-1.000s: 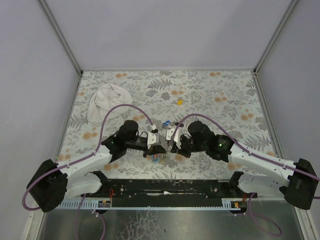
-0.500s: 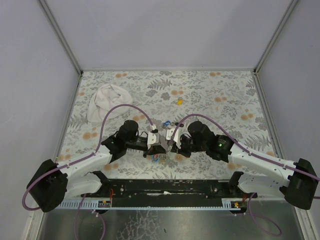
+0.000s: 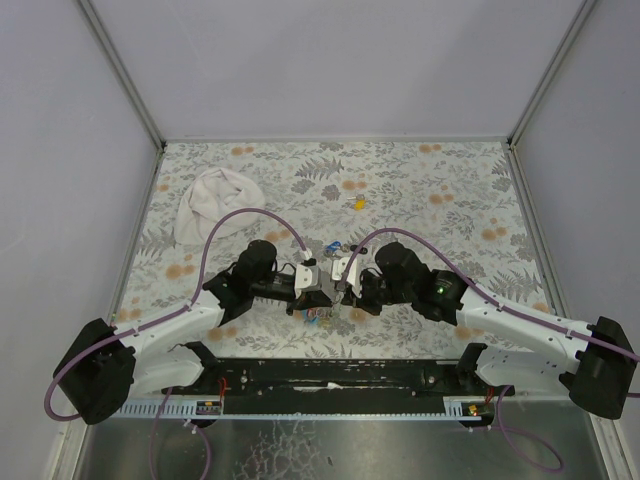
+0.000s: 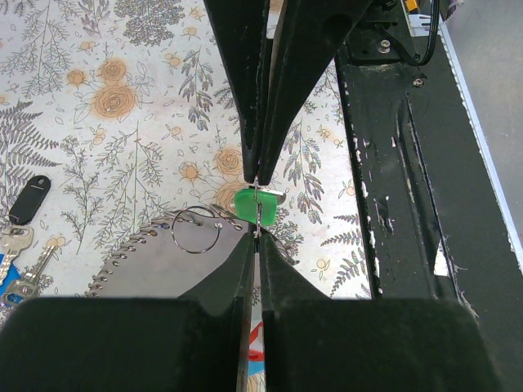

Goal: Put the keys on the keyring

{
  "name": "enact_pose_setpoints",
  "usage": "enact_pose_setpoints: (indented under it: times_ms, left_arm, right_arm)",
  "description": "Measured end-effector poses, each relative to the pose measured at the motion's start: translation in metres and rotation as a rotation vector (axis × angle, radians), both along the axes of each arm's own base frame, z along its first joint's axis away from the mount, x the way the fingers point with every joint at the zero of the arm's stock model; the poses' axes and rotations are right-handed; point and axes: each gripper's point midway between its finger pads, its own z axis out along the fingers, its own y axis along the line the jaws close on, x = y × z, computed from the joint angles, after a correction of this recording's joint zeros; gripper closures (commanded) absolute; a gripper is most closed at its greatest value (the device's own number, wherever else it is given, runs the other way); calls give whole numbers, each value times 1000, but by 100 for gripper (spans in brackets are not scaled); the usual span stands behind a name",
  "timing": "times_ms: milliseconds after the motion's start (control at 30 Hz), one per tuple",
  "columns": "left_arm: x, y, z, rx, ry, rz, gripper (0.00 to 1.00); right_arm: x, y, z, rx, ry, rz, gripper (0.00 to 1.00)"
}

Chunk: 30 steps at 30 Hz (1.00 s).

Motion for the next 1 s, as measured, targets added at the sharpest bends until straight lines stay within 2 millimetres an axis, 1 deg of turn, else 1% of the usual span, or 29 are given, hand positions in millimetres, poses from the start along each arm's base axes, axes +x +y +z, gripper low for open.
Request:
enact_pose_setpoints:
  times_ms: [1000]
  left_arm:
    - [0,0,0,0,5,2,100]
  right_arm:
    - [-1,1,1,2,-3,3,100]
